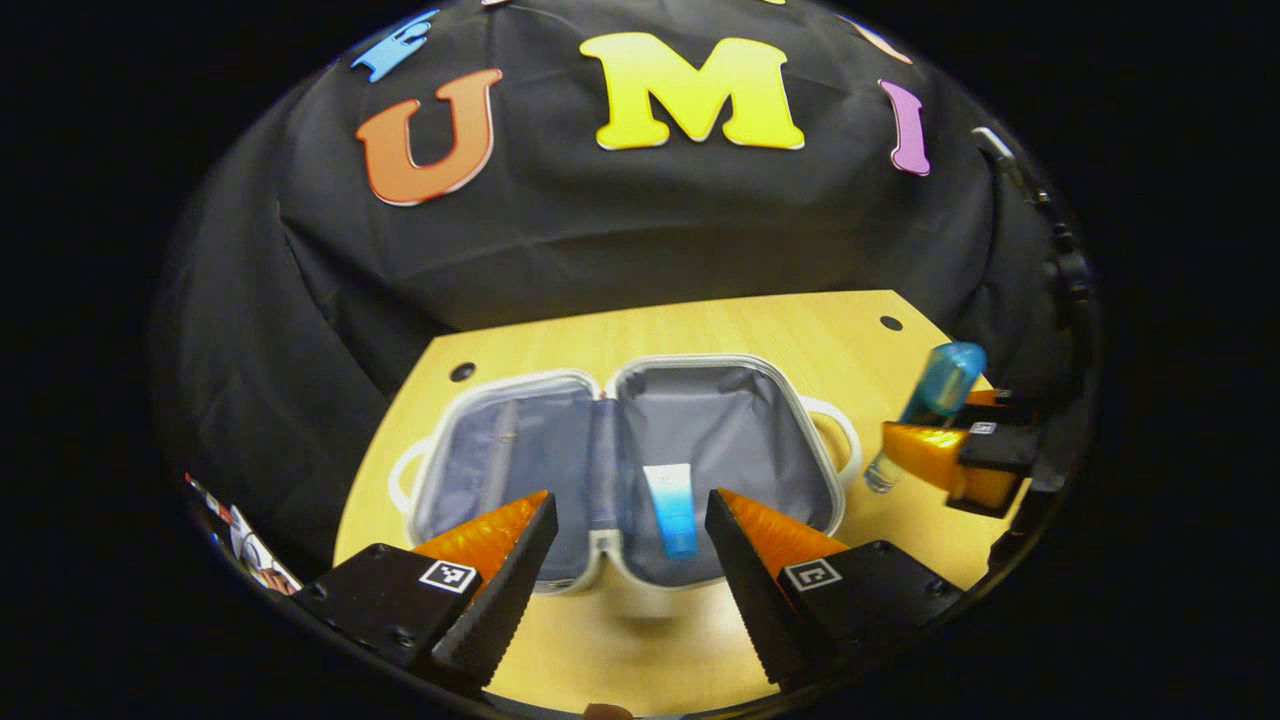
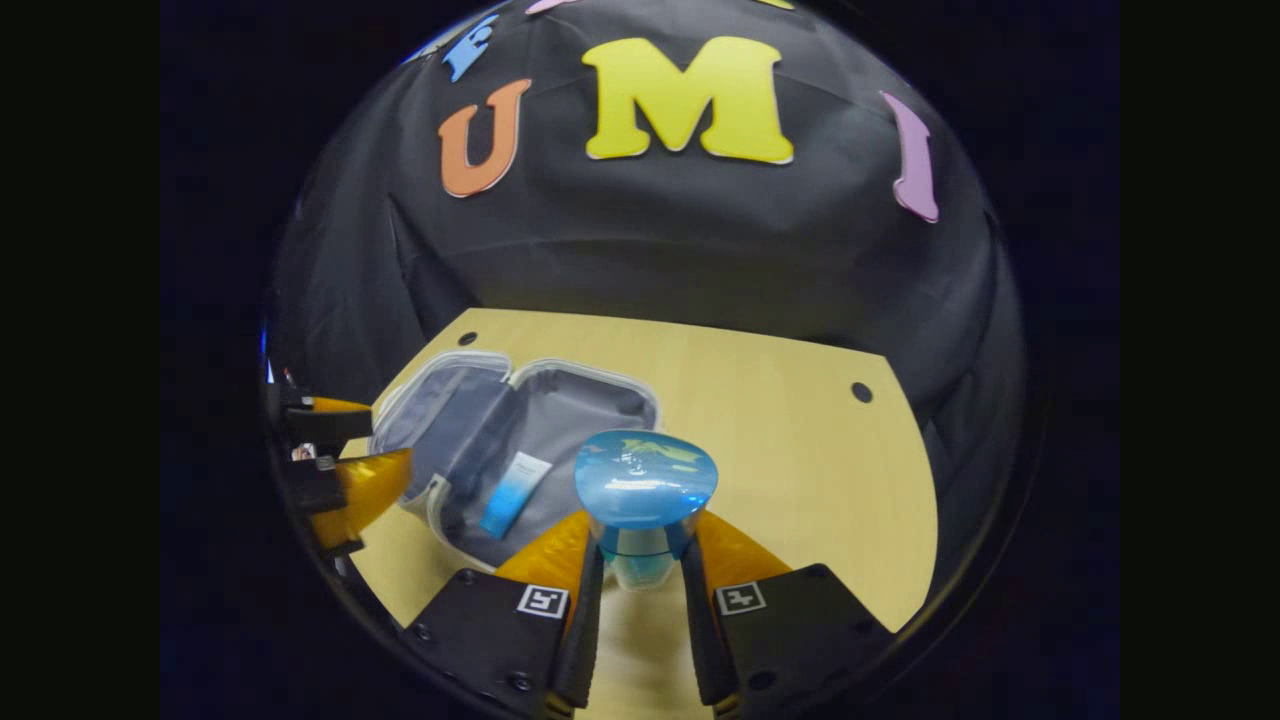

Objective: First open the suitcase, pack the skin care products into it, and then close the suitcase.

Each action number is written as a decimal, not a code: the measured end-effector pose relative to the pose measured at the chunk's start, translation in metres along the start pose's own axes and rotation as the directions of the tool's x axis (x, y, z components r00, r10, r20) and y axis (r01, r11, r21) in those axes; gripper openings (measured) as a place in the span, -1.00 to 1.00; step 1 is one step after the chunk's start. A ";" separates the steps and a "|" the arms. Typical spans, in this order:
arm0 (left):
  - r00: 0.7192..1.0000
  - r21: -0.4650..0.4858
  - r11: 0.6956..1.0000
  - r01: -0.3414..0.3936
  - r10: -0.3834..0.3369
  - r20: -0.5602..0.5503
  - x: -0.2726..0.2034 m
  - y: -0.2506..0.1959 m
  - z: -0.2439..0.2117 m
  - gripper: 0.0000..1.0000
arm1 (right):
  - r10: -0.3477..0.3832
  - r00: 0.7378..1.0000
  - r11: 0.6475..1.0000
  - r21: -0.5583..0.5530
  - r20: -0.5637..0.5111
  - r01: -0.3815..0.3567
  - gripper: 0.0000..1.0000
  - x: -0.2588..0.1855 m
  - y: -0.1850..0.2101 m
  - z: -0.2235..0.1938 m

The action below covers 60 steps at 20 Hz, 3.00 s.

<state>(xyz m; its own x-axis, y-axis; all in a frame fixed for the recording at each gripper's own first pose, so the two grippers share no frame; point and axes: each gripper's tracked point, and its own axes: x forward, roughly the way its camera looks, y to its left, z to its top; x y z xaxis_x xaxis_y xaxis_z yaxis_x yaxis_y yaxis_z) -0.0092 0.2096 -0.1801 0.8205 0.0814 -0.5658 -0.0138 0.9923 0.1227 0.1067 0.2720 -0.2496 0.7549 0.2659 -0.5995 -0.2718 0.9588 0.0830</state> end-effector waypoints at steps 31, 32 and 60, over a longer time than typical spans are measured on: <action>0.958 -0.339 0.941 -0.016 0.111 0.264 -0.039 0.184 0.001 0.93 | 0.061 0.956 0.970 0.242 -0.286 0.011 0.69 0.141 0.077 -0.030; 0.963 -0.362 0.932 -0.005 0.102 0.251 -0.029 0.193 -0.004 0.94 | 0.062 0.965 0.976 0.217 -0.256 -0.005 0.65 0.135 0.078 -0.021; 0.948 -0.937 0.285 0.205 -0.298 0.117 0.164 0.235 -0.104 -0.56 | -0.168 0.912 0.984 0.118 0.375 0.132 0.64 -0.238 -0.053 0.081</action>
<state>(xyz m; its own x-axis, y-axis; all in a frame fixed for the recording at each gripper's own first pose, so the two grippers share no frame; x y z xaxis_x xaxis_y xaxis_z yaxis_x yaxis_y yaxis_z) 0.0622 0.4656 -0.3291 0.8483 -0.2290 -0.4775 -0.3712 0.3860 -0.8445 -0.0108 0.1658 -0.0469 0.9577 0.1191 -0.2619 -0.0968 0.9906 0.0965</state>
